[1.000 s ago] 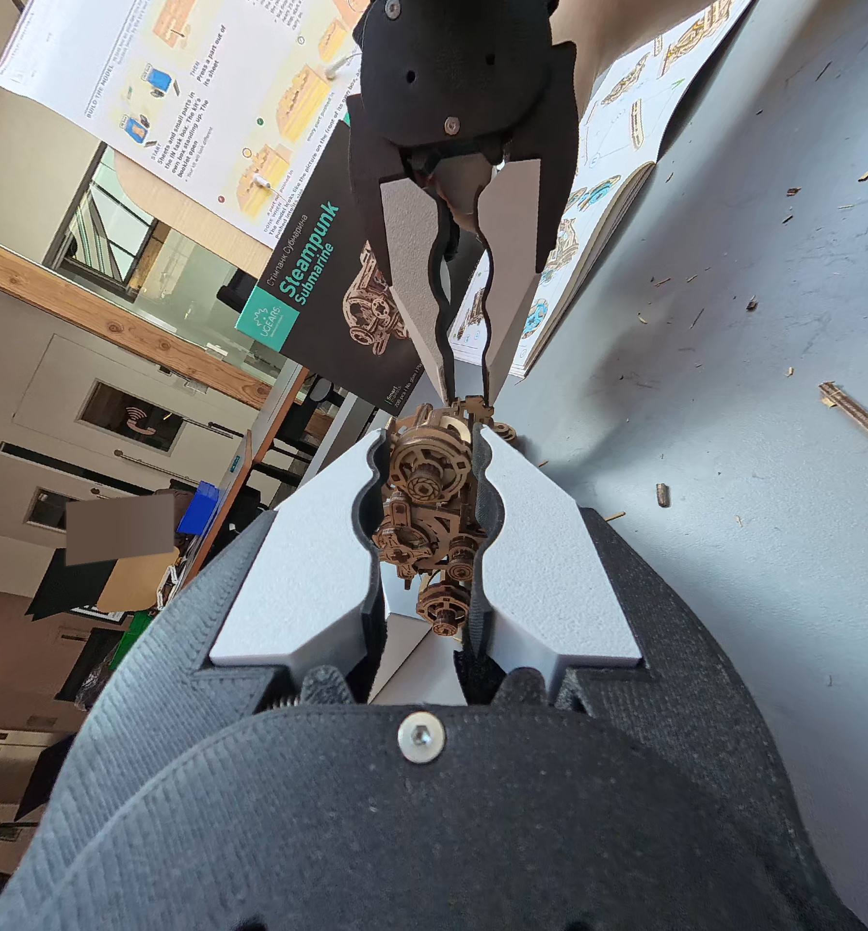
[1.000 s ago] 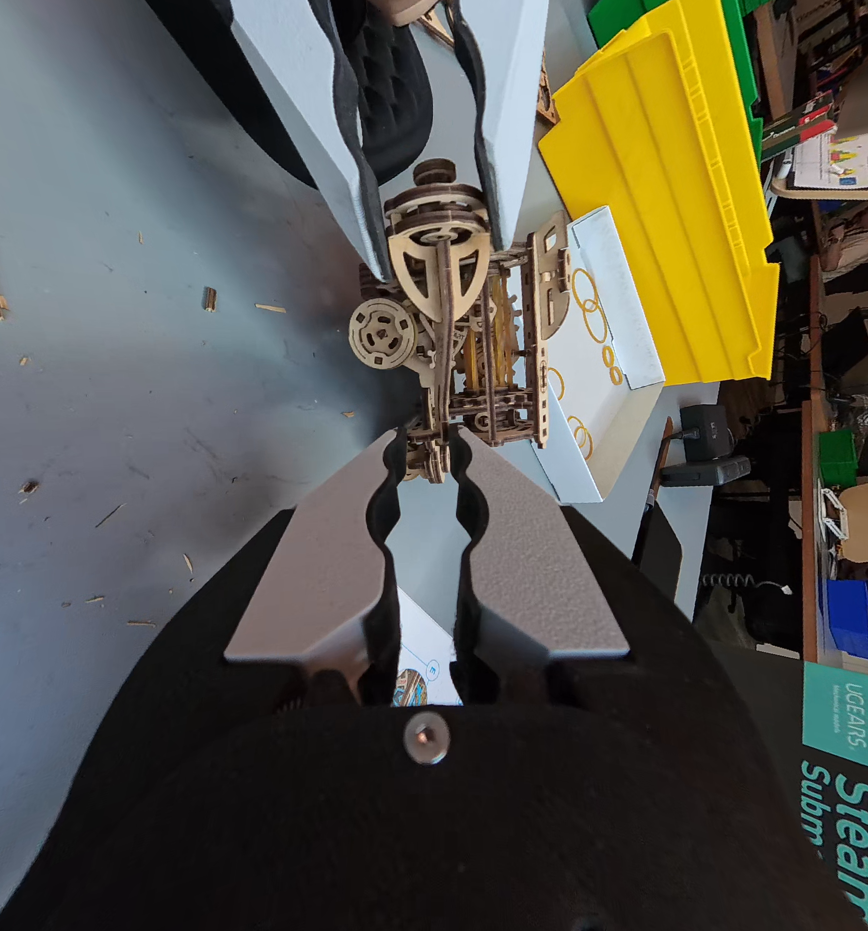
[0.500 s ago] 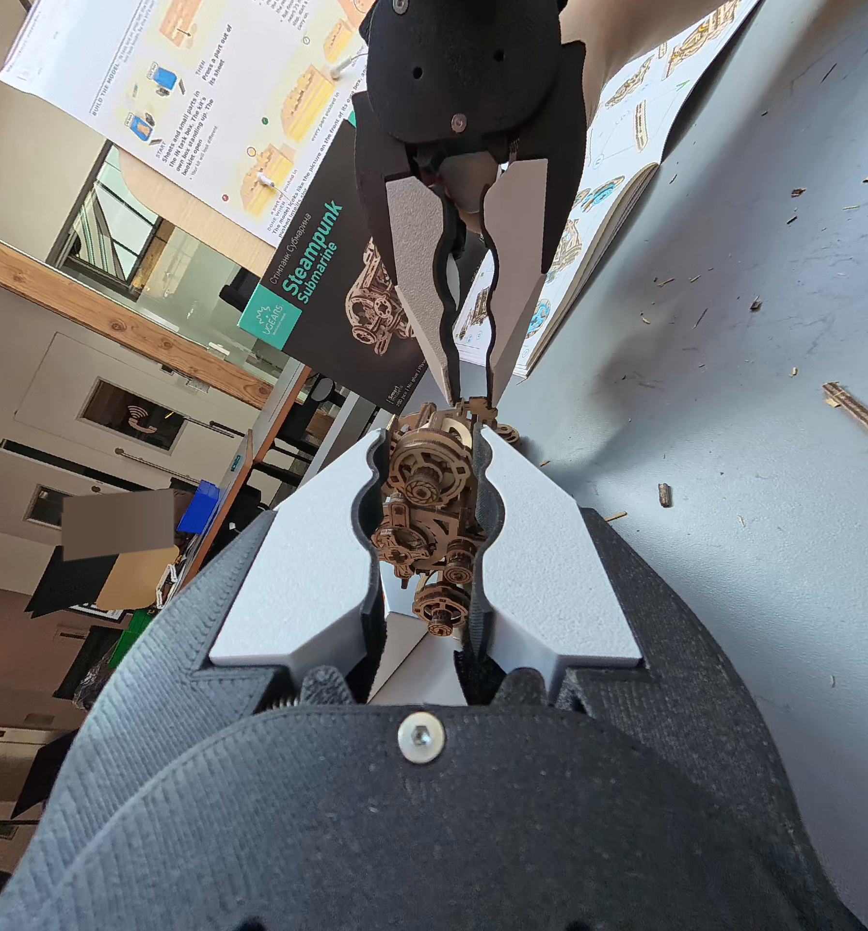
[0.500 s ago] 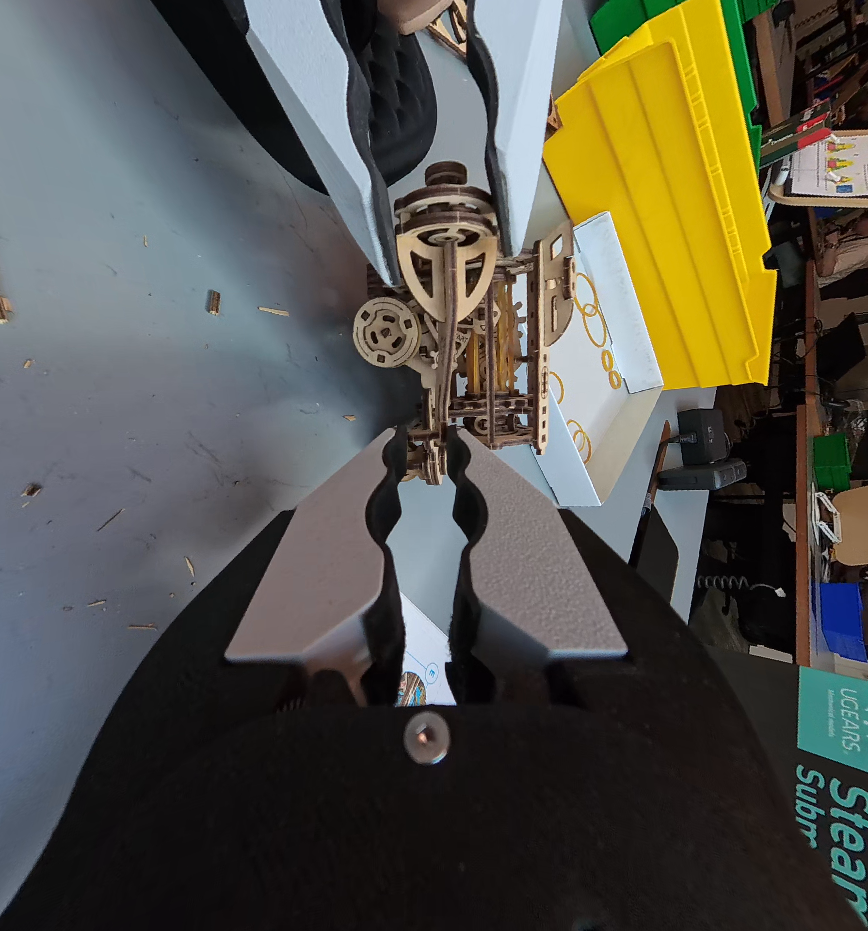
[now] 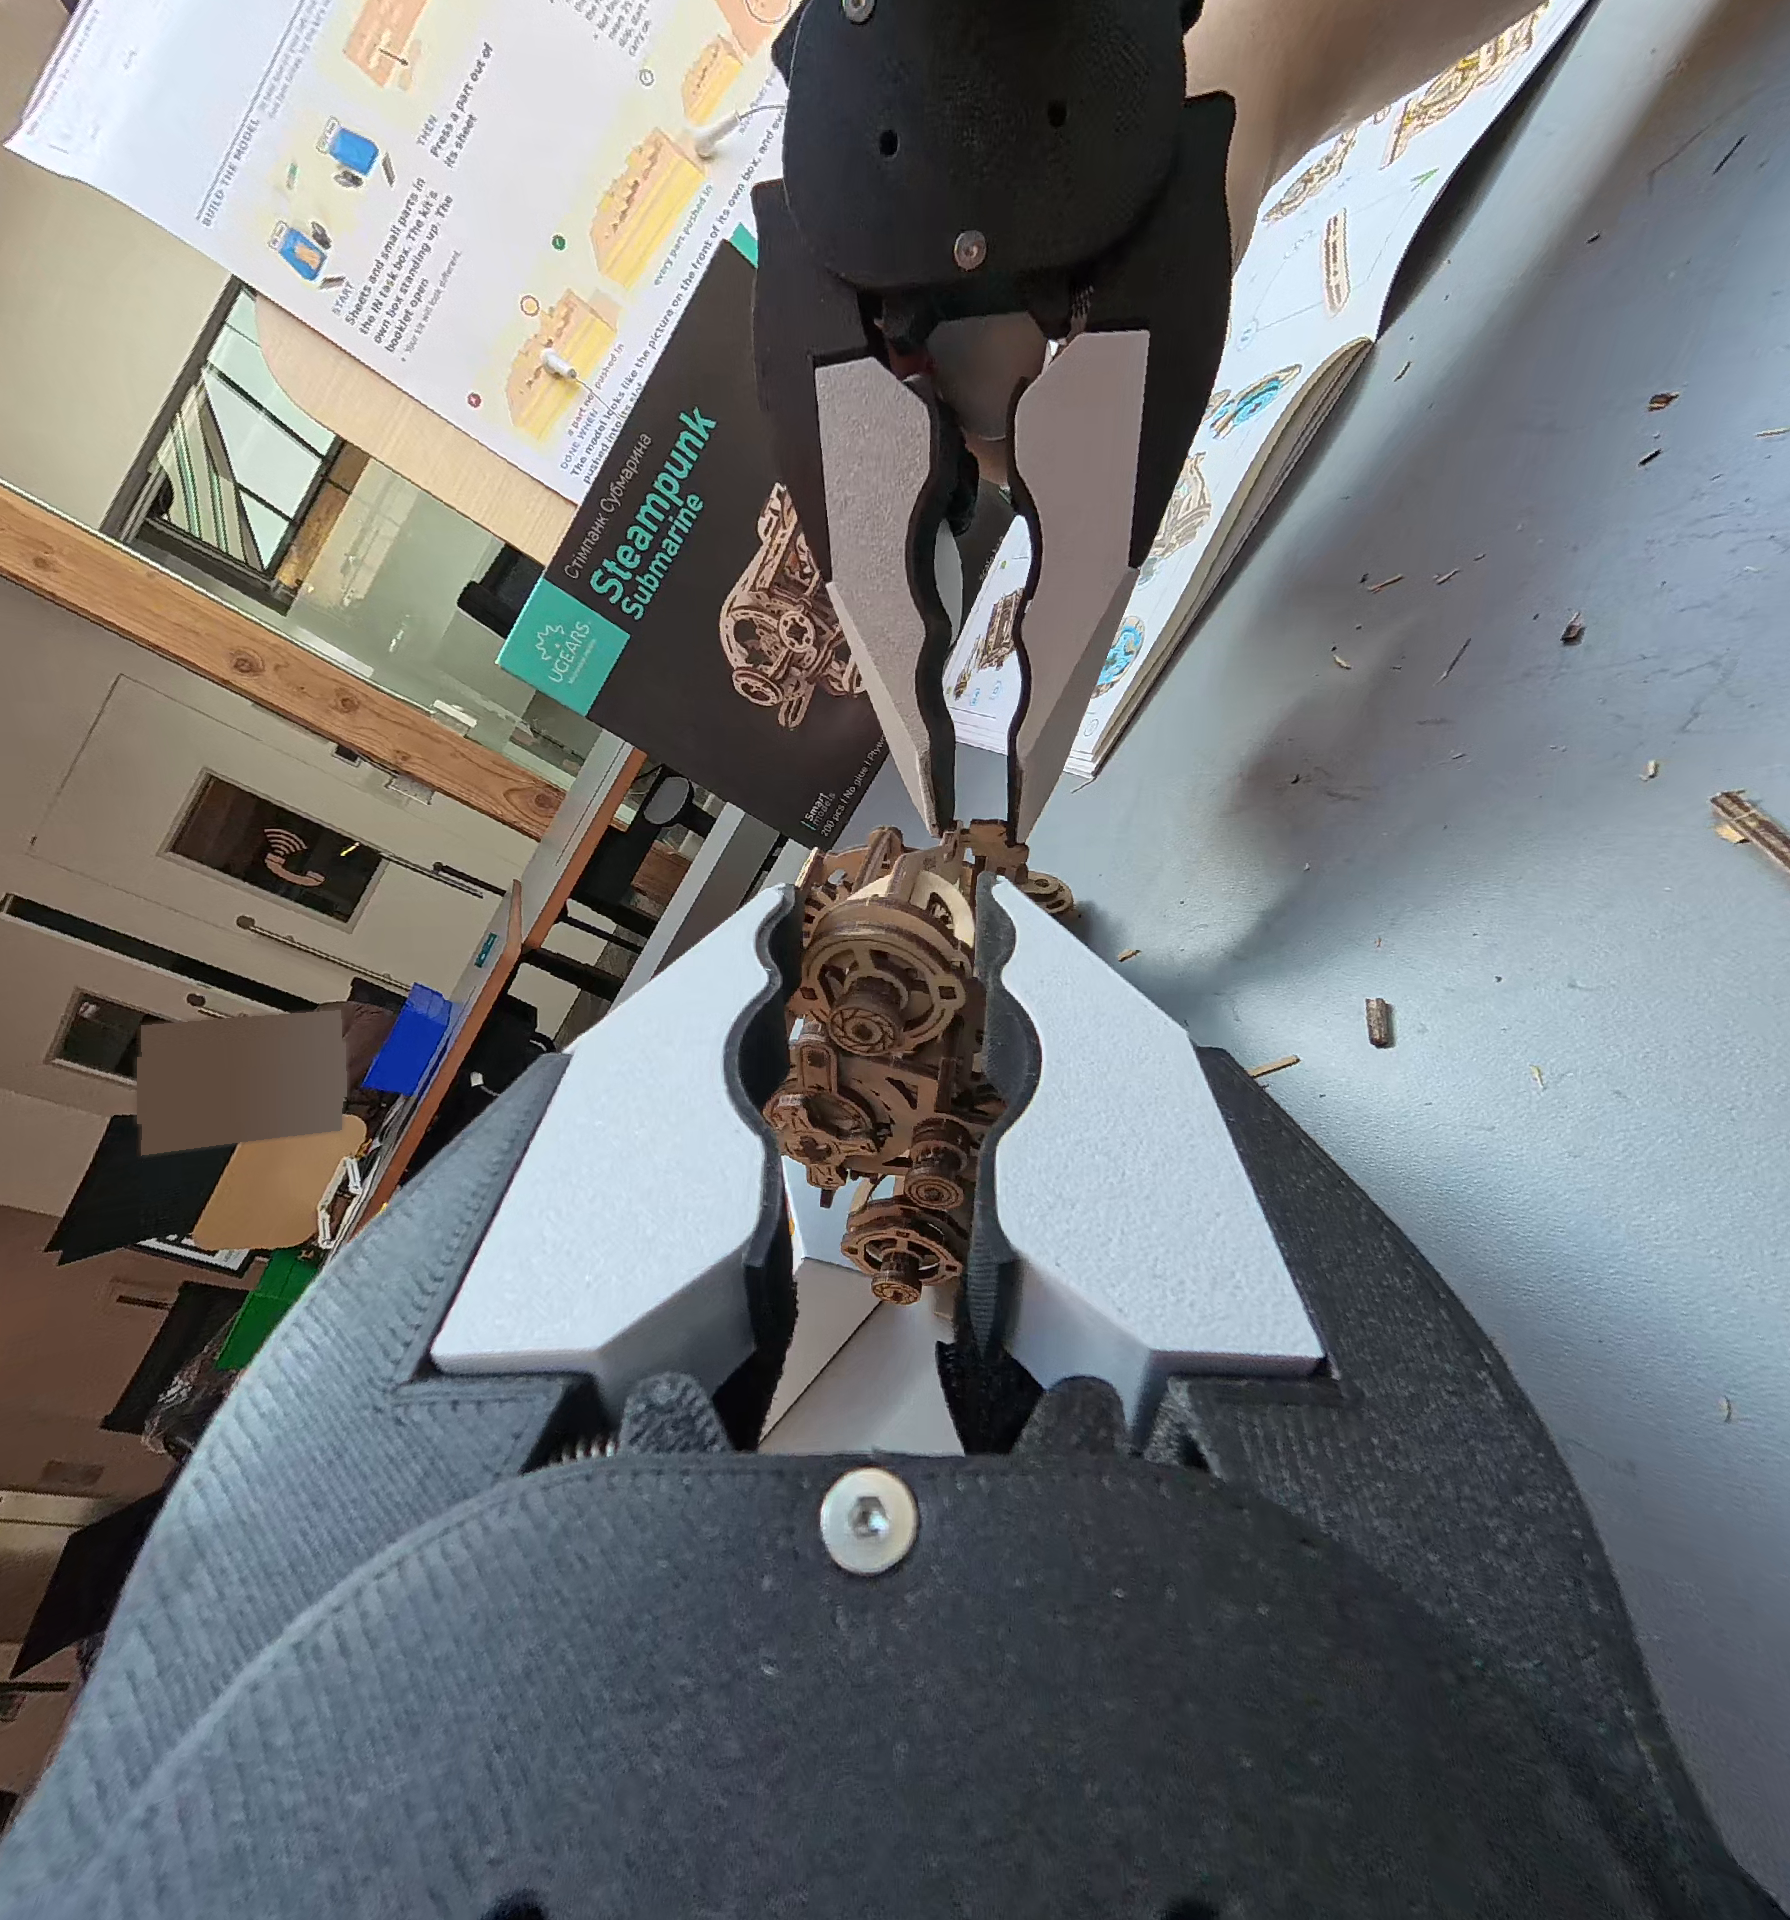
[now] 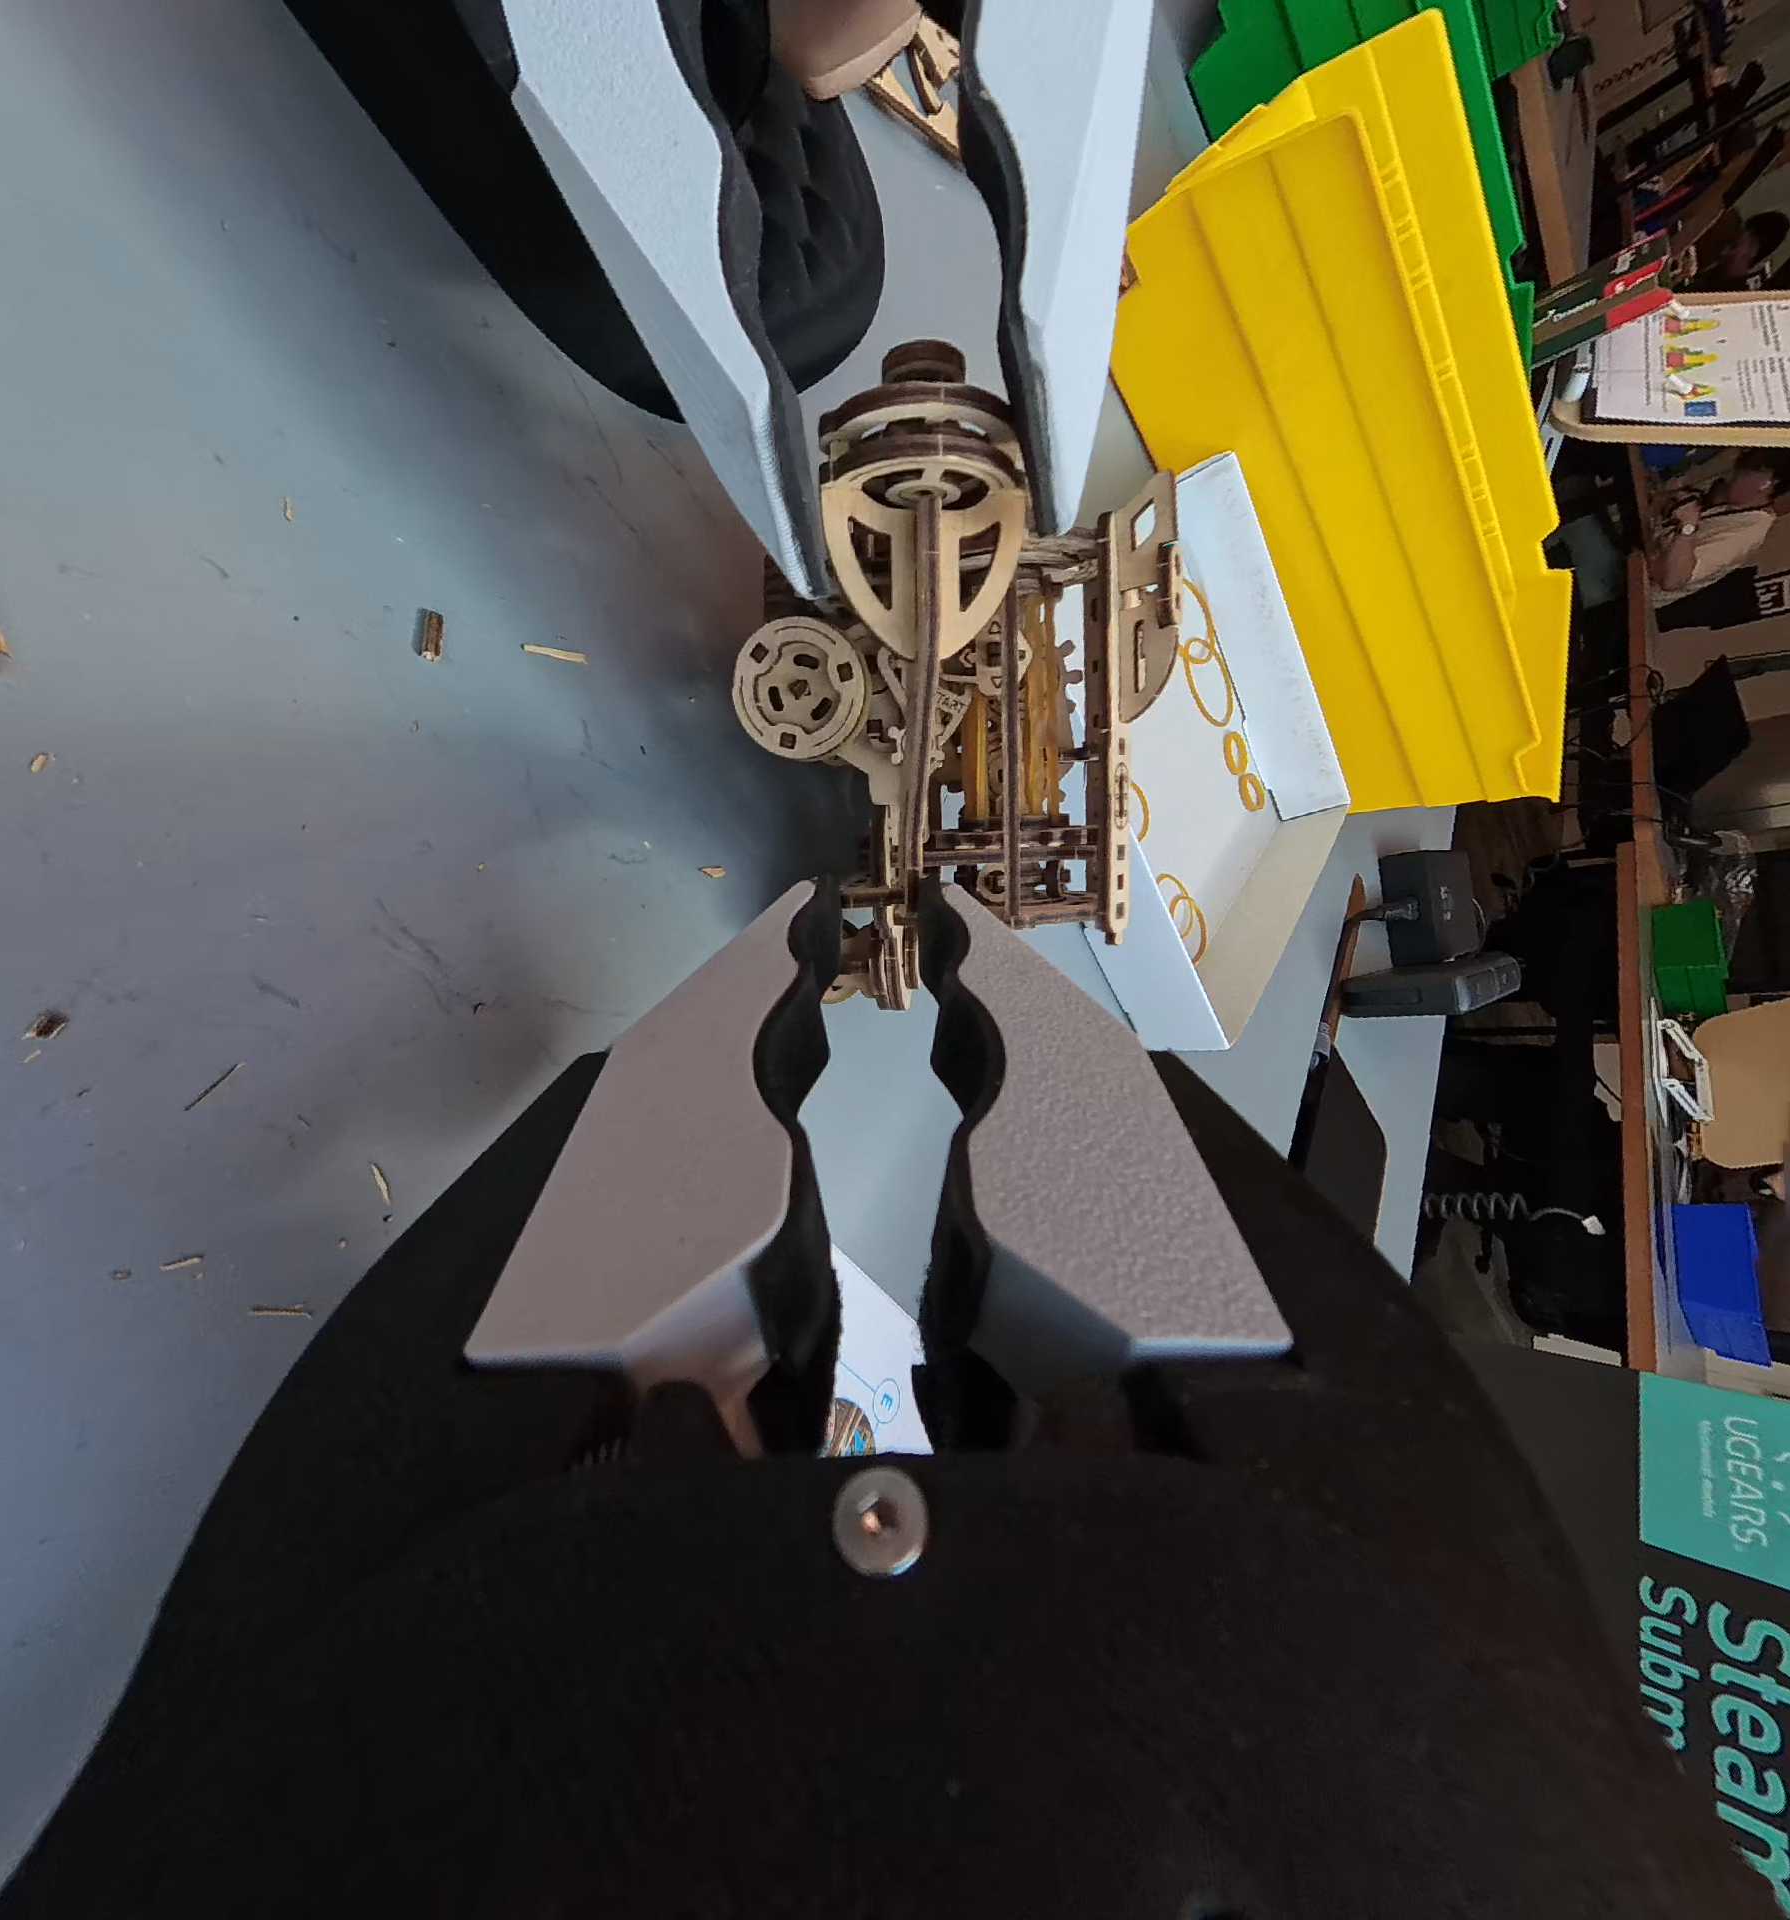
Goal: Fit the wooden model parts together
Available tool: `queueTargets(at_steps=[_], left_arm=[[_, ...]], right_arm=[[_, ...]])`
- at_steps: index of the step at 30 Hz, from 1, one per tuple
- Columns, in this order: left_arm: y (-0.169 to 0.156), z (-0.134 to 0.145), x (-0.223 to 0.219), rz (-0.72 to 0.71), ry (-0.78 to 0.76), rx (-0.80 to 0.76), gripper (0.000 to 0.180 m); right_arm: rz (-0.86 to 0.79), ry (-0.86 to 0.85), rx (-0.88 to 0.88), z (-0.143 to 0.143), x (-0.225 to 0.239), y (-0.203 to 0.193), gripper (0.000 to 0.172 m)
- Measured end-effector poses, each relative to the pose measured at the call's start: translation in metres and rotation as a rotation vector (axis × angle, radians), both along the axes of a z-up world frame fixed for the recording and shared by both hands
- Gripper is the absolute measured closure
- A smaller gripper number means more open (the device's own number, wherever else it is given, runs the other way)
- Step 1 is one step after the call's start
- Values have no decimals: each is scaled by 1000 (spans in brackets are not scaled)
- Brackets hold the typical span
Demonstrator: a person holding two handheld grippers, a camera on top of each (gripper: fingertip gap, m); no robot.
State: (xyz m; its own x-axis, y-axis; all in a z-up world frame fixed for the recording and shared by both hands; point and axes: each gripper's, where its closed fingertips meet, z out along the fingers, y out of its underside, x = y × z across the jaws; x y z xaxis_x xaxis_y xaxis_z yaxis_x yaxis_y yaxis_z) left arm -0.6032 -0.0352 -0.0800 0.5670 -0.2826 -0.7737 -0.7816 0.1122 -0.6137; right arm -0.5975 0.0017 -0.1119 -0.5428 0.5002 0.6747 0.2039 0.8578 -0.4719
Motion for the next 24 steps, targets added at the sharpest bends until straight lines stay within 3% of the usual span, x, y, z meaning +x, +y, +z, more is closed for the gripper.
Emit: queueTargets(at_steps=[24], left_arm=[[-4, -3, 5, -17, 14, -9, 150]], right_arm=[[17, -36, -36, -4, 0, -1, 150]])
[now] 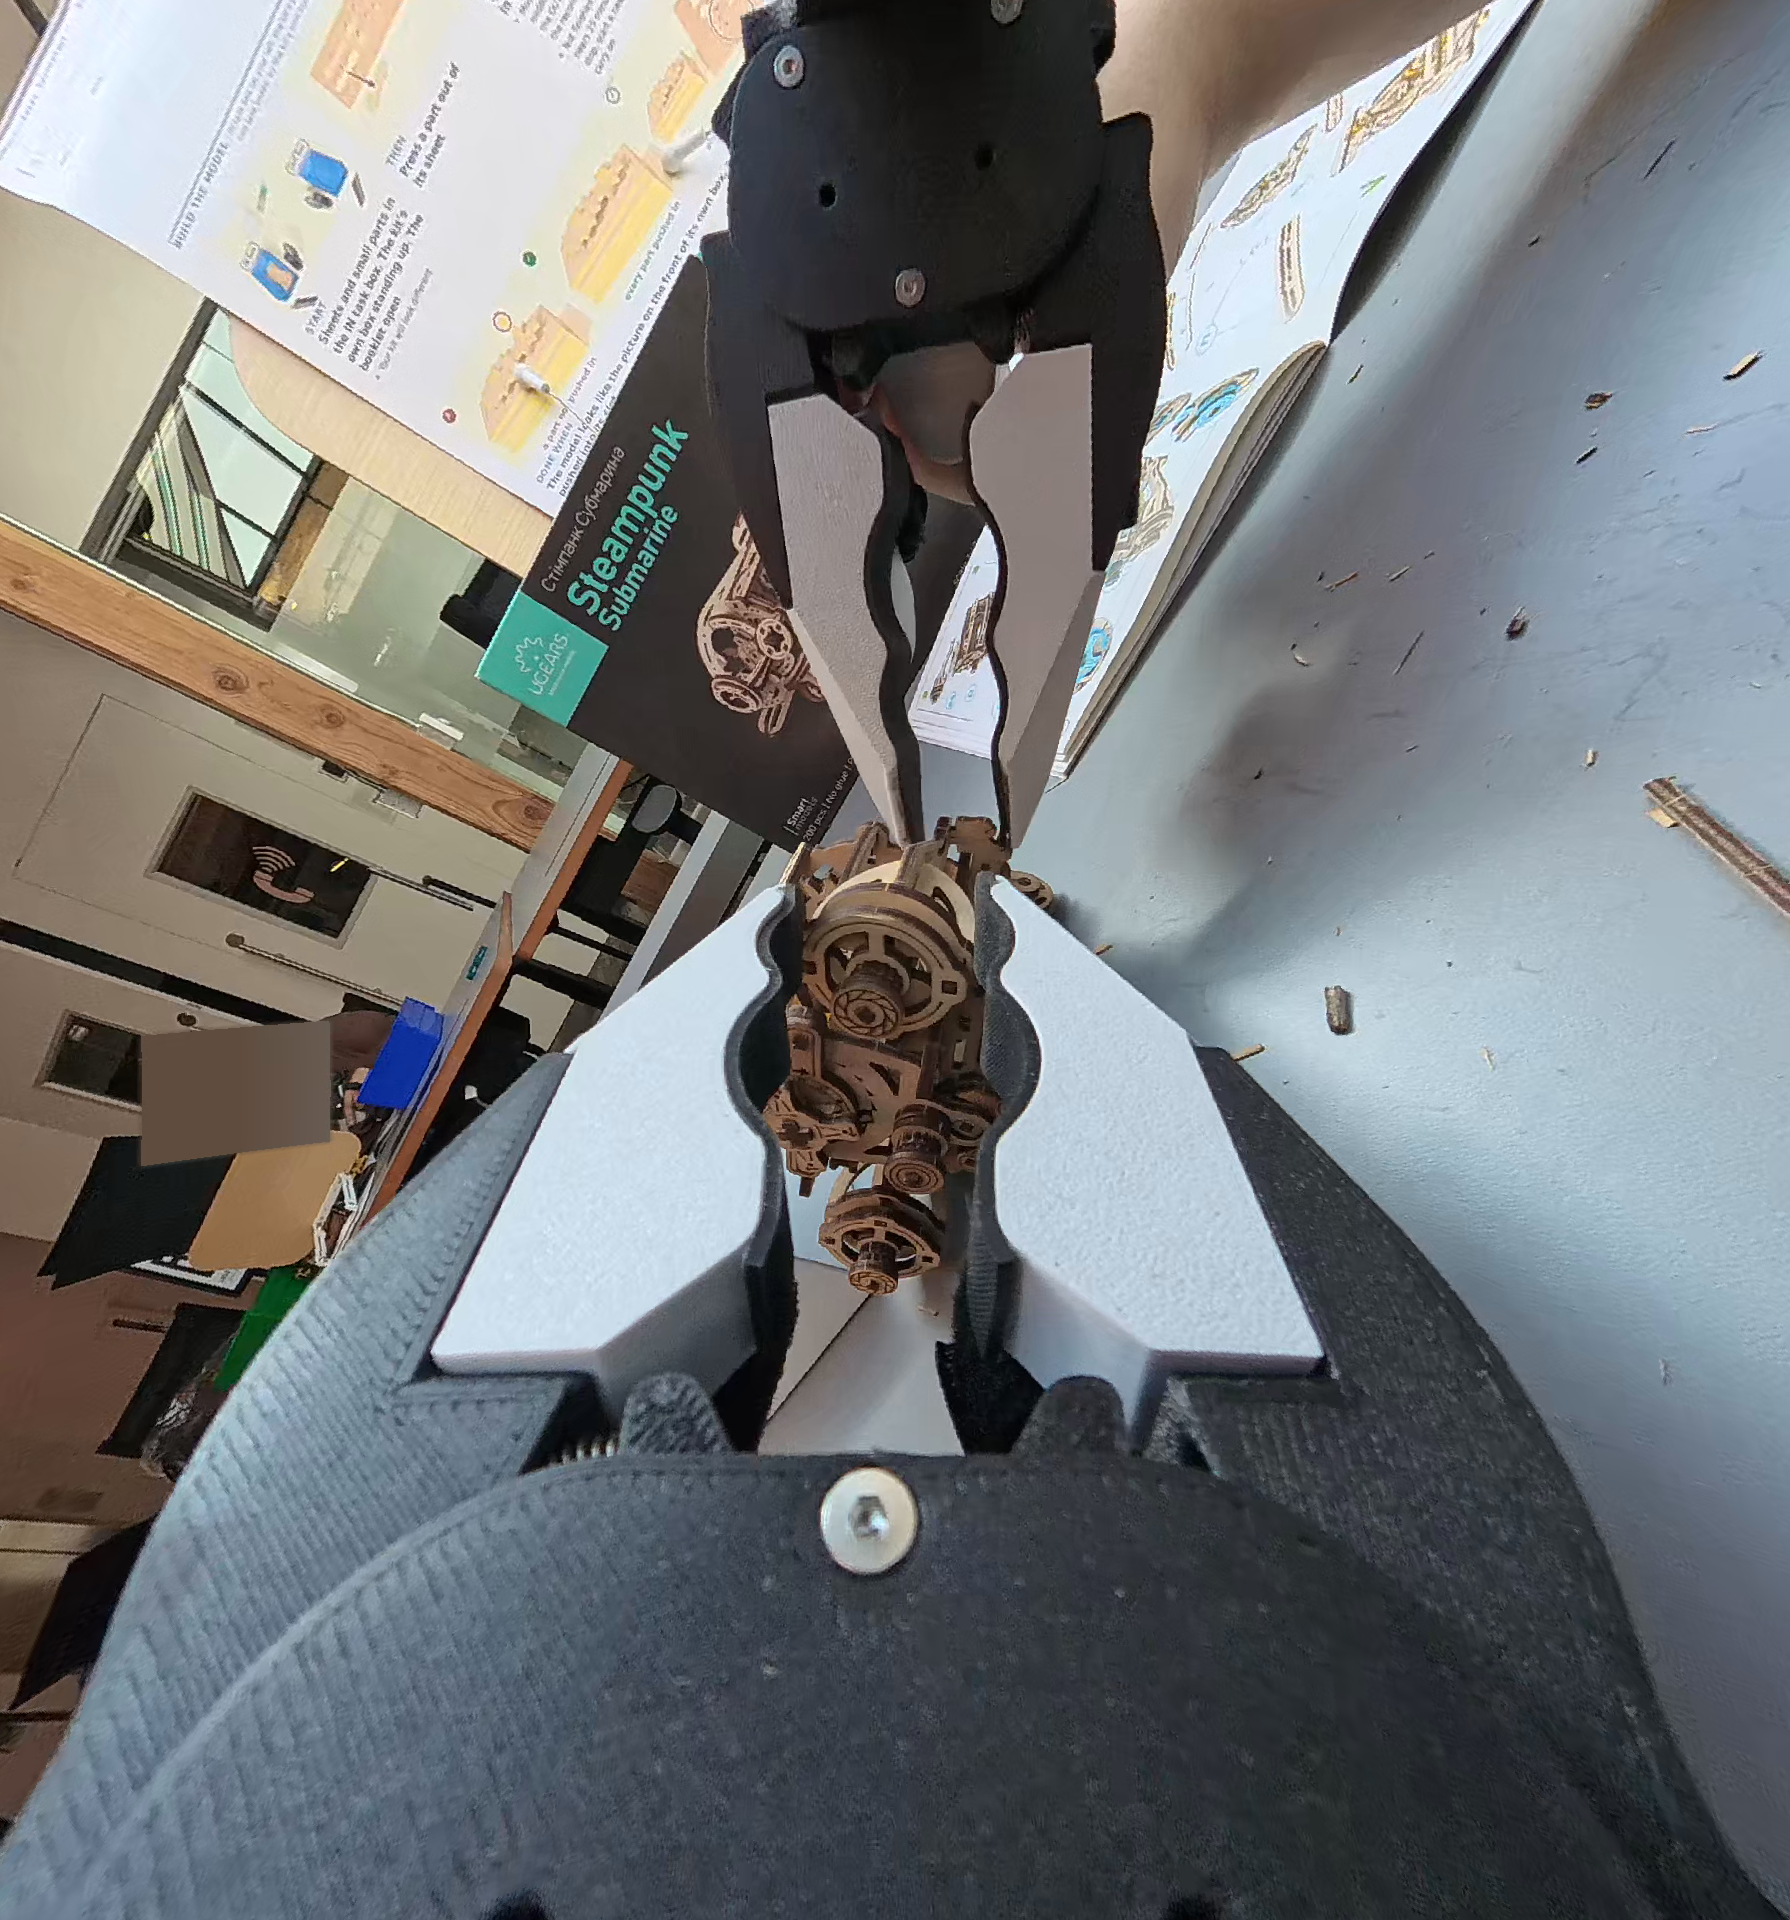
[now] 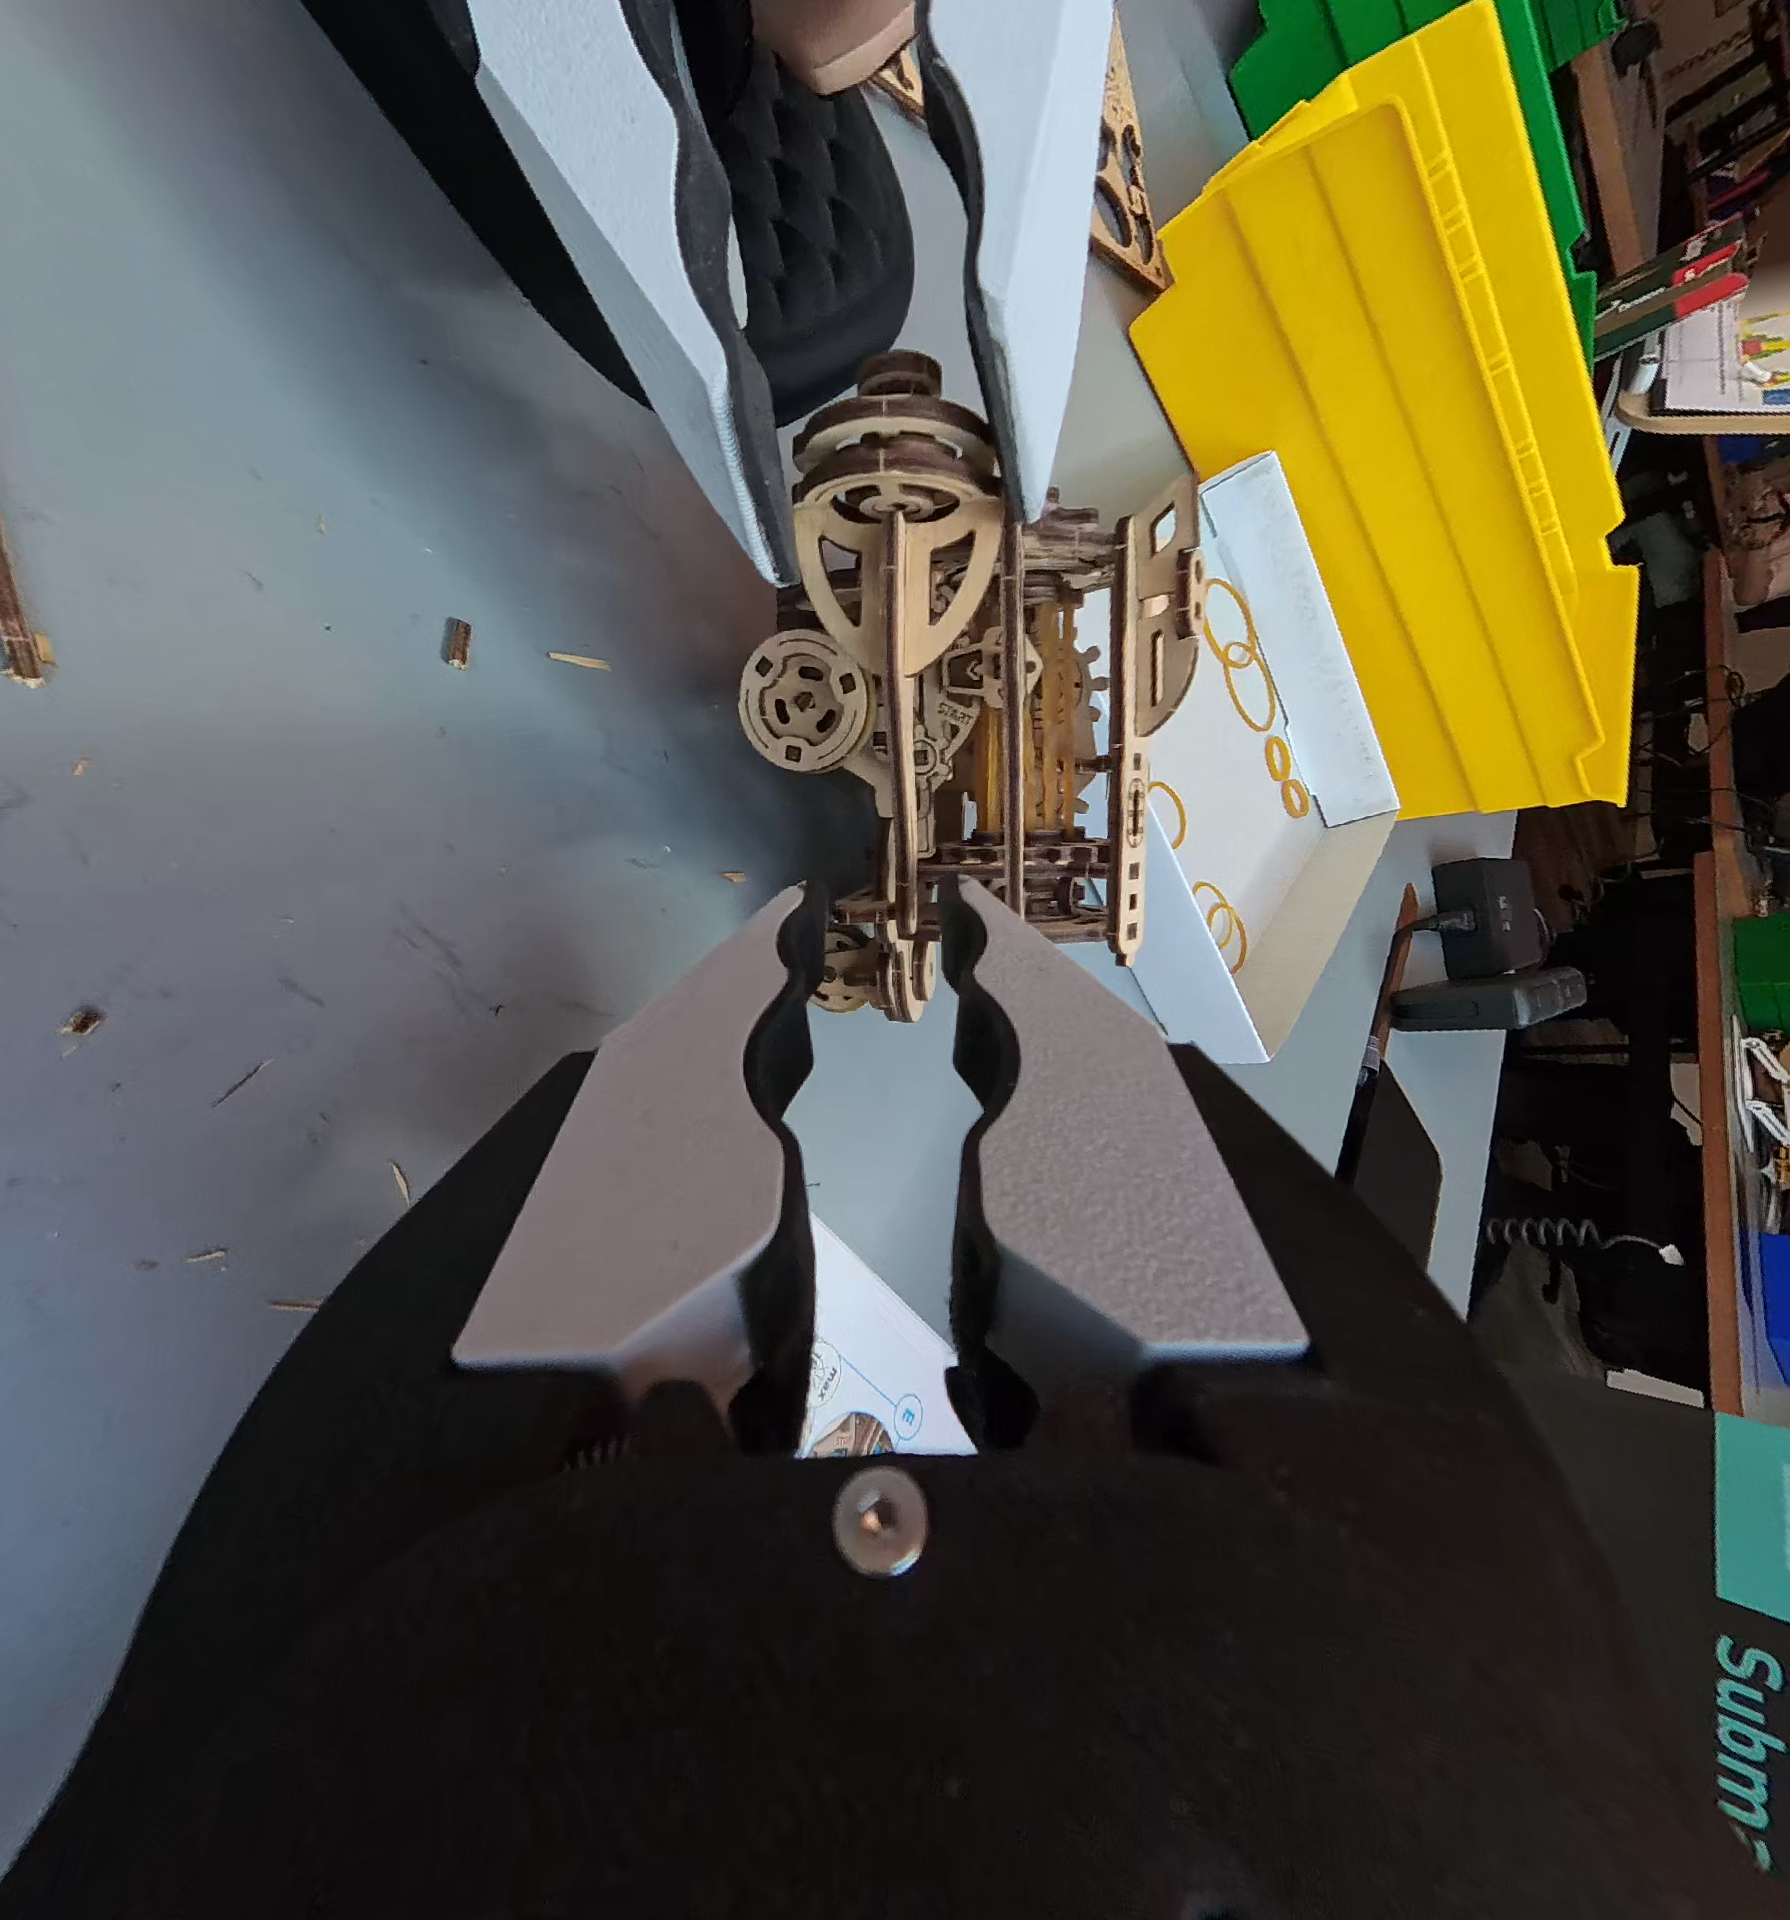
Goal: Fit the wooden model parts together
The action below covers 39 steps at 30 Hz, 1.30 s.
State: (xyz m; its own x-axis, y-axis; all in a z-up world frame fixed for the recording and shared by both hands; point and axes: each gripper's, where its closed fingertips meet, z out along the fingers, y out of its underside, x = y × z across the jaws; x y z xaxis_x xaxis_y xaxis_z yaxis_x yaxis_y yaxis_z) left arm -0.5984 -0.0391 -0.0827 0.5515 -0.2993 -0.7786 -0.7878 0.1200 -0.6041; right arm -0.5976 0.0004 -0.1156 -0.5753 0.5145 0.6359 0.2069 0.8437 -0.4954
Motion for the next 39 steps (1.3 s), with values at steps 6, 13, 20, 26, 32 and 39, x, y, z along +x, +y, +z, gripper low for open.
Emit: queueTargets(at_steps=[6, 13, 20, 26, 32, 39], left_arm=[[0, 1, -1, 3, 0, 1, 150], [0, 1, -1, 7, -4, 7, 150], [1, 2, -1, 9, -7, 11, 151], [0, 2, -2, 11, -8, 12, 150], [0, 3, -3, 15, -13, 15, 150], [1, 5, -4, 19, -21, 19, 150]], right_arm=[[-8, -47, -24, -4, 1, -1, 153], [-29, -54, 10, -11, -2, 1, 146], [-48, -28, 73, -16, -6, 7, 141], [-46, 2, 76, -15, -7, 8, 146], [-44, 39, 108, -12, -9, 7, 153], [-47, 31, 105, -13, -8, 6, 153]])
